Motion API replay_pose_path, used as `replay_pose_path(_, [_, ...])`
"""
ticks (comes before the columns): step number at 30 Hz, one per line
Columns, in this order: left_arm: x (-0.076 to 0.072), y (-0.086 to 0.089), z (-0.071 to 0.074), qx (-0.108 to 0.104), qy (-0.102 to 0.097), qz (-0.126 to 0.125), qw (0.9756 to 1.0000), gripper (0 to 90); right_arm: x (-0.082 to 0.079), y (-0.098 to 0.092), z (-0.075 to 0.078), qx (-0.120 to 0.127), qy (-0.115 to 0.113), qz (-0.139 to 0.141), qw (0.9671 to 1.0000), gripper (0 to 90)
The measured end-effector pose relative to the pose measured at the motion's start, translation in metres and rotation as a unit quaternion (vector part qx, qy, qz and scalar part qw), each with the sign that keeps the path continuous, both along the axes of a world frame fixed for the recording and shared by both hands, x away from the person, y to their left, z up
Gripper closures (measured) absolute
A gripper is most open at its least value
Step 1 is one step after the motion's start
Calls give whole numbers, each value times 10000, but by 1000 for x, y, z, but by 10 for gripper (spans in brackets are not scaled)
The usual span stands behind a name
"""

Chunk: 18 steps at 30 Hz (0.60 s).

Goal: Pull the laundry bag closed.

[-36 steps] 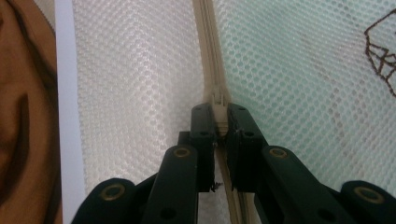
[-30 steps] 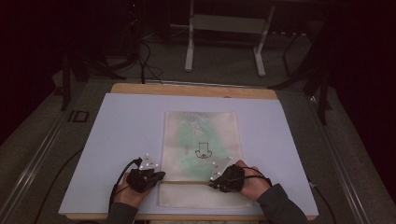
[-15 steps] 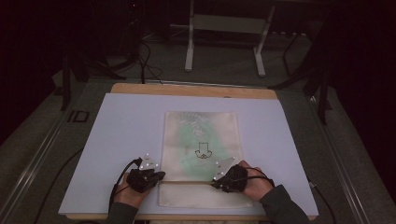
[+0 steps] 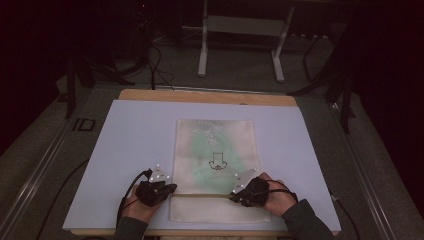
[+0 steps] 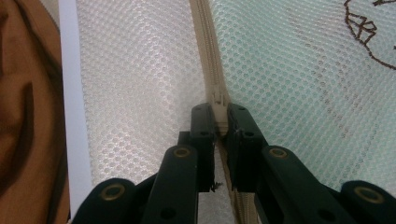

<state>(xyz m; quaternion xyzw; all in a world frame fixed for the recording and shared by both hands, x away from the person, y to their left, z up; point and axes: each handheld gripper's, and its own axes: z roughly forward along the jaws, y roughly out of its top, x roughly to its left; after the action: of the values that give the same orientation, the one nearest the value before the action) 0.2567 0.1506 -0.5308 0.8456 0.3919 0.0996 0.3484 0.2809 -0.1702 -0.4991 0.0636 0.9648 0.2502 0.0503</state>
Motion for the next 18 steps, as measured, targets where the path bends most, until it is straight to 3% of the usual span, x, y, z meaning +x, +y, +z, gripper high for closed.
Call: replay_pose_path(18, [0,0,0,3,-1,1,10000,895,-1,-5,2,-31,-13,3,10000,825])
